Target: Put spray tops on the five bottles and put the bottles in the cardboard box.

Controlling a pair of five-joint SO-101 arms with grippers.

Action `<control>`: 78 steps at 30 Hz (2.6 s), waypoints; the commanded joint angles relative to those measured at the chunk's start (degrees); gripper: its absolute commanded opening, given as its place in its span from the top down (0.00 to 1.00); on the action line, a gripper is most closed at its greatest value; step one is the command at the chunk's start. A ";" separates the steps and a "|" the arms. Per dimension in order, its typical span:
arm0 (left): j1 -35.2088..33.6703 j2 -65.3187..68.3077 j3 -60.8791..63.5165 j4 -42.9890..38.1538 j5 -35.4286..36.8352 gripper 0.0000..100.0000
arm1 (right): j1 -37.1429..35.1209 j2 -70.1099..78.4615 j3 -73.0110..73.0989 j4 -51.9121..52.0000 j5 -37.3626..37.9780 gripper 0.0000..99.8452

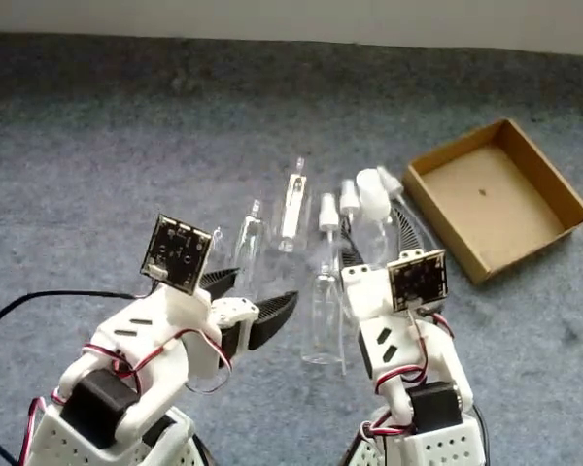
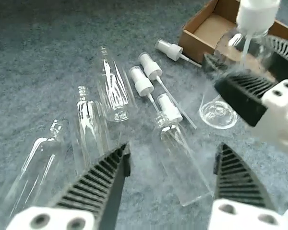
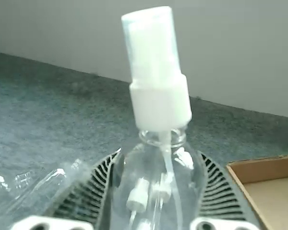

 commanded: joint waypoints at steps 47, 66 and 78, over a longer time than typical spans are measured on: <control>17.19 -20.26 39.25 -57.93 0.88 0.99 | -15.43 27.82 -29.49 0.48 -10.90 0.85; 4.97 -20.26 39.34 -53.01 0.88 0.99 | -16.13 27.82 -31.25 0.84 -10.90 0.85; 1.45 -20.26 39.34 -53.10 0.88 0.99 | -15.96 27.82 -31.08 0.84 -10.90 0.85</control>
